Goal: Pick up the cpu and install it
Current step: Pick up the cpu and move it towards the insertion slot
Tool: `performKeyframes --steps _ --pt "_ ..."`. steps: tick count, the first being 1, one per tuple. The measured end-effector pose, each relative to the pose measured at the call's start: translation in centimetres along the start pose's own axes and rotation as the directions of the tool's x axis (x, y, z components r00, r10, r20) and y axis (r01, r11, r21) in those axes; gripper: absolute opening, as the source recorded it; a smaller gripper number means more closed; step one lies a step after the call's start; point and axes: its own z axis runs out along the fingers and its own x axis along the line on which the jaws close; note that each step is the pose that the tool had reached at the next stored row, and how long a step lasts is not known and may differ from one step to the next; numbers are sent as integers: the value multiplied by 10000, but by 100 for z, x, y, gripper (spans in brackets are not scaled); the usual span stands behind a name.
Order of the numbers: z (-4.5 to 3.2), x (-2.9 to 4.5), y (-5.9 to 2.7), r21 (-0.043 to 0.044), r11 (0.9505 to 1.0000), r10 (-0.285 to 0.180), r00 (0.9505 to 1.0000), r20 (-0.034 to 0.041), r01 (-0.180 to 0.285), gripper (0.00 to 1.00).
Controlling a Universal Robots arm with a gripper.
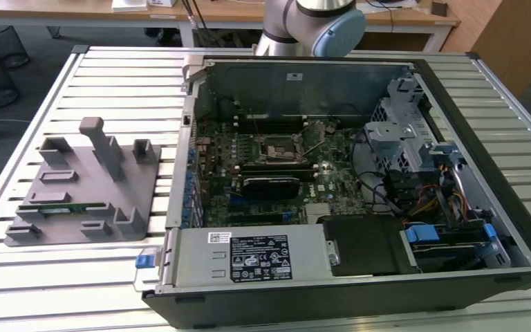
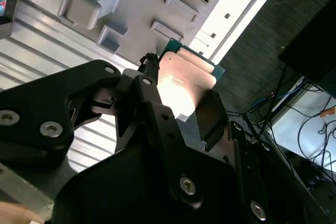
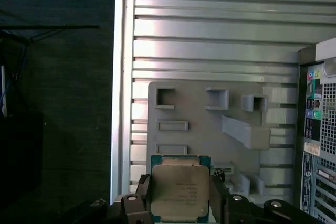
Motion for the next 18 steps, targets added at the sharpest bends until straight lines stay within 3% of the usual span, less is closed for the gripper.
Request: performKeyframes --steps 5,18 --pt "-1 -33 0 1 10000 0 10000 -3 0 53" --pt "7 -393 -6 0 10000 0 10000 -1 0 53"
